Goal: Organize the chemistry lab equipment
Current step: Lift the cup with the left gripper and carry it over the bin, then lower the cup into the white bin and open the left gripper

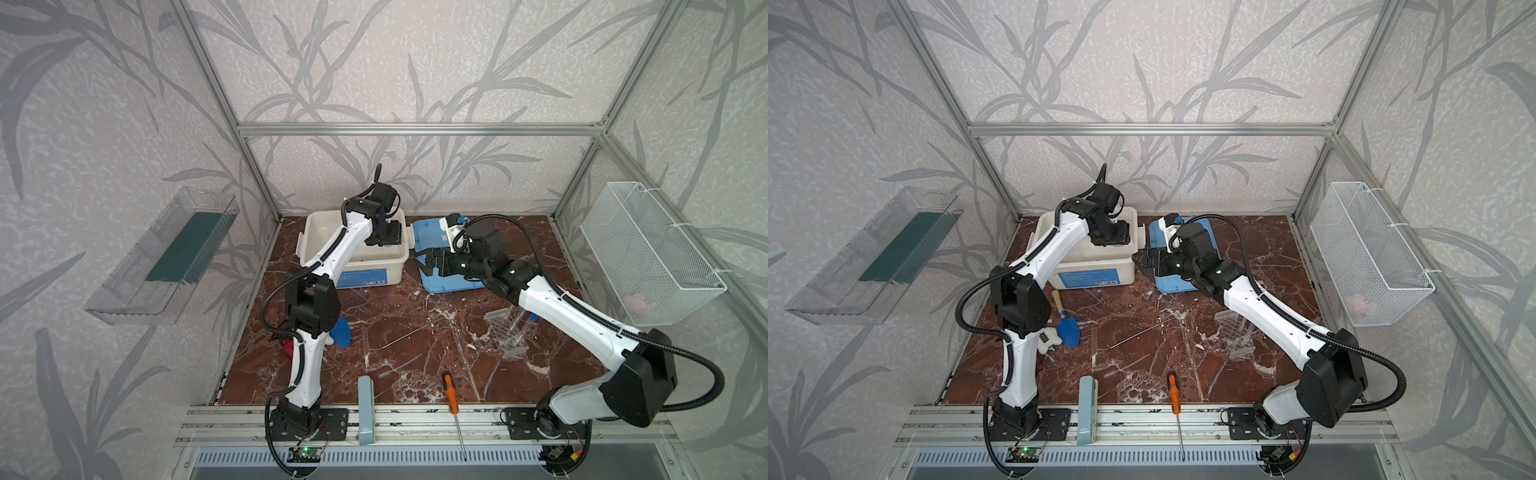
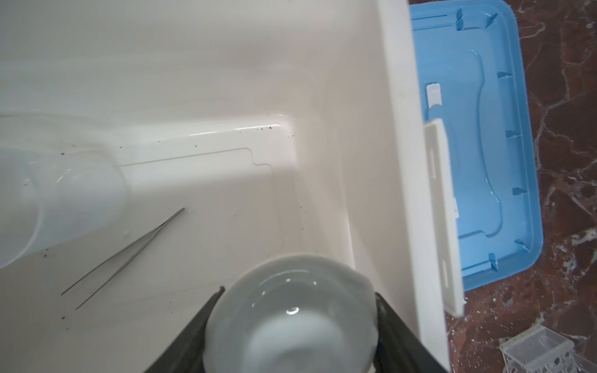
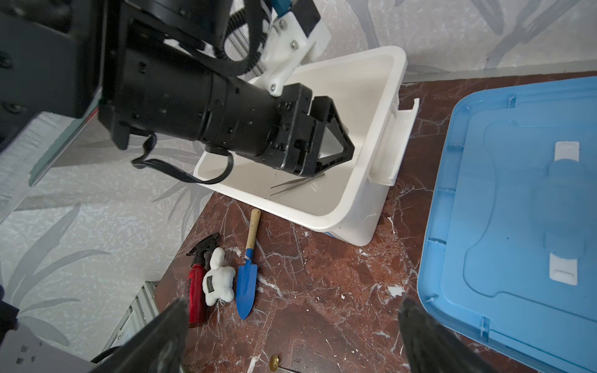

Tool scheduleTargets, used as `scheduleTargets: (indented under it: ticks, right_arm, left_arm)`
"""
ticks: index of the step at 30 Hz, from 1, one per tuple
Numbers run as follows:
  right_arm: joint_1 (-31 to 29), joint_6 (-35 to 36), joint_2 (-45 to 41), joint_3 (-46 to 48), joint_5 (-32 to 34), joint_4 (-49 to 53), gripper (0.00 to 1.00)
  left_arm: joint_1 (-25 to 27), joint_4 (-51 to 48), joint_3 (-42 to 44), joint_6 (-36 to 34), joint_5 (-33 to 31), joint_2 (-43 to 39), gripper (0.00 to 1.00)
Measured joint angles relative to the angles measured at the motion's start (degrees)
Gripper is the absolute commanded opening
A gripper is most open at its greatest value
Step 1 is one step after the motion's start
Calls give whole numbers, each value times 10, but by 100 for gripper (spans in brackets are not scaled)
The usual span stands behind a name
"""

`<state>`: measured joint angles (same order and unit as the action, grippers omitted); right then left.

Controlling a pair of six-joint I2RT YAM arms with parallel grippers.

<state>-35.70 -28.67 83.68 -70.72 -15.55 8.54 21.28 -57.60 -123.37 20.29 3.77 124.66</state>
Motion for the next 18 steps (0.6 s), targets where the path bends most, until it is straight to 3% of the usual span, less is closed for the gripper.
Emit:
scheduleTargets:
  ticks: [18]
  right_arm:
    - [3,-18,24,21,-15,-54,99]
  left_arm:
    - [-23,133,108,38,77,44,41]
